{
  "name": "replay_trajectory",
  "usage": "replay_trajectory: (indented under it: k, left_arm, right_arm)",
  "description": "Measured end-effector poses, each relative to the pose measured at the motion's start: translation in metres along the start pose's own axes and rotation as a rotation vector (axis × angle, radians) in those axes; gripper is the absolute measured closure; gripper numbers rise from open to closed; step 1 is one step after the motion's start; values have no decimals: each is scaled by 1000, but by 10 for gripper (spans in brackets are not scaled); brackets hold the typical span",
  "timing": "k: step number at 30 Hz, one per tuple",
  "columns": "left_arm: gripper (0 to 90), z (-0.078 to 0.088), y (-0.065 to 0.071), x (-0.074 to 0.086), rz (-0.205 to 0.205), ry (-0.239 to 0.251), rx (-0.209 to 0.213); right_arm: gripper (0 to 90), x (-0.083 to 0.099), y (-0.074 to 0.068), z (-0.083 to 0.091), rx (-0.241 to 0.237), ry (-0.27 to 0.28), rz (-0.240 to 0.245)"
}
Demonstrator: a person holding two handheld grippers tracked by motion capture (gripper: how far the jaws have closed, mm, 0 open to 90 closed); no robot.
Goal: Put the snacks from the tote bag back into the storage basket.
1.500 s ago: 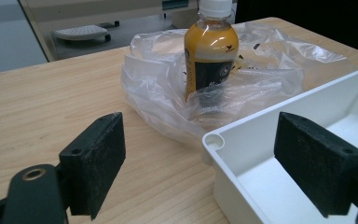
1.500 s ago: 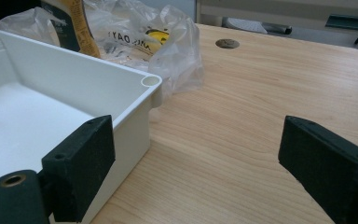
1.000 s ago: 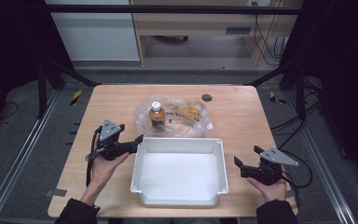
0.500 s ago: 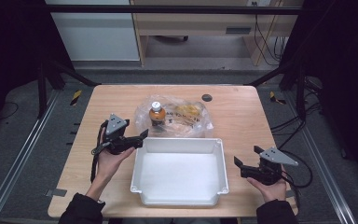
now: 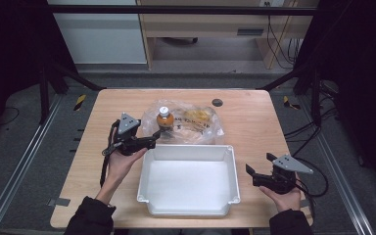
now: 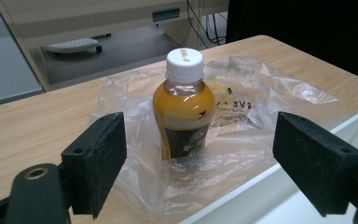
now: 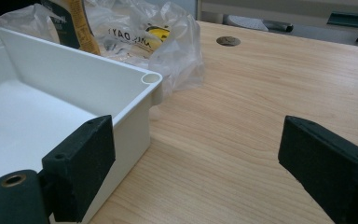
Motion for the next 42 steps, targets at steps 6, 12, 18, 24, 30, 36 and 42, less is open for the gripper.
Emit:
replay_trajectory:
  k: [6,12,18,24,30,36,42]
  left_arm:
    - [176,-5,-1,-5,-5,1,-12]
    - [183,-9,-2,-10,-3,12,-17]
    - [195,-13,-2,-12,-10,18,-20]
    - [213,-19,-2,-13,-16,15,-26]
    - [226,-24,-2,-14,-23,10,-38]
    - [234,-29,1,-19,-36,24,-39]
    - [243,-36,3,-20,-35,23,-42]
  right_arm:
    - [111,0,0,0,-2,1,-5]
    - [112,0,0,0,-1,-1,0]
    - [112,0,0,0,-2,-1,2]
    - [112,0,0,0,-1,-1,0]
    - [112,0,0,0,-3,-2,2]
    - [112,0,0,-1,-4,-1,3]
    - [112,0,0,-1,-4,0,2]
Point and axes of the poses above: each handheld gripper's, and its own axes: z roughly backward along the jaws, x roughly out of its underside, y roughly to its right, the point moved 3 cm from there along -z, roughly forward along the jaws, and after that the axes turned 4 degrees about y, right-handed, at the moved point
